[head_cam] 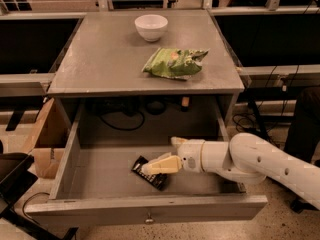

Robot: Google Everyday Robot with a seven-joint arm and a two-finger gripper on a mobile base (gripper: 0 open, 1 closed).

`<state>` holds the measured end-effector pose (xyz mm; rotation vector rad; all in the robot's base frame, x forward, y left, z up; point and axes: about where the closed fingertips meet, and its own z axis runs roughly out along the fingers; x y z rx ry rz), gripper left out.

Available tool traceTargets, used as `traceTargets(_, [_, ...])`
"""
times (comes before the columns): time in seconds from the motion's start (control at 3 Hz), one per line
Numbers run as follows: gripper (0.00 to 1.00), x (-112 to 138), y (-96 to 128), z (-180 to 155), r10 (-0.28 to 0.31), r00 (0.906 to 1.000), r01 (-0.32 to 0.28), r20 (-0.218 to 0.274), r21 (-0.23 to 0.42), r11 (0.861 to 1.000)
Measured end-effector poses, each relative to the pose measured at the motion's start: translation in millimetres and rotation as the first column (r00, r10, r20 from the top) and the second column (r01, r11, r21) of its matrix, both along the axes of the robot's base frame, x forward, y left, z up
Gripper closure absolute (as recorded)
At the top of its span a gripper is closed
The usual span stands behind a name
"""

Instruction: Place rxbar chocolate into top drawer

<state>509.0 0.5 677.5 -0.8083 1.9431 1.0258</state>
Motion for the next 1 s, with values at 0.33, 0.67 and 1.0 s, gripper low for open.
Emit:
traceTargets(0.33, [0.00,19.0,-23.4,51.5,0.032,0.9989,-0.030,0.035,-0.063,0.998])
traceTargets(0.67, [0.00,45.7,-54.6,134.7,0.072,0.9923,-0.051,0.101,-0.194,0.980])
traceTargets(1.0, [0.00,60.2,-77.2,212.5,0.125,0.9796,-0.076,0.157,-0.288,0.955])
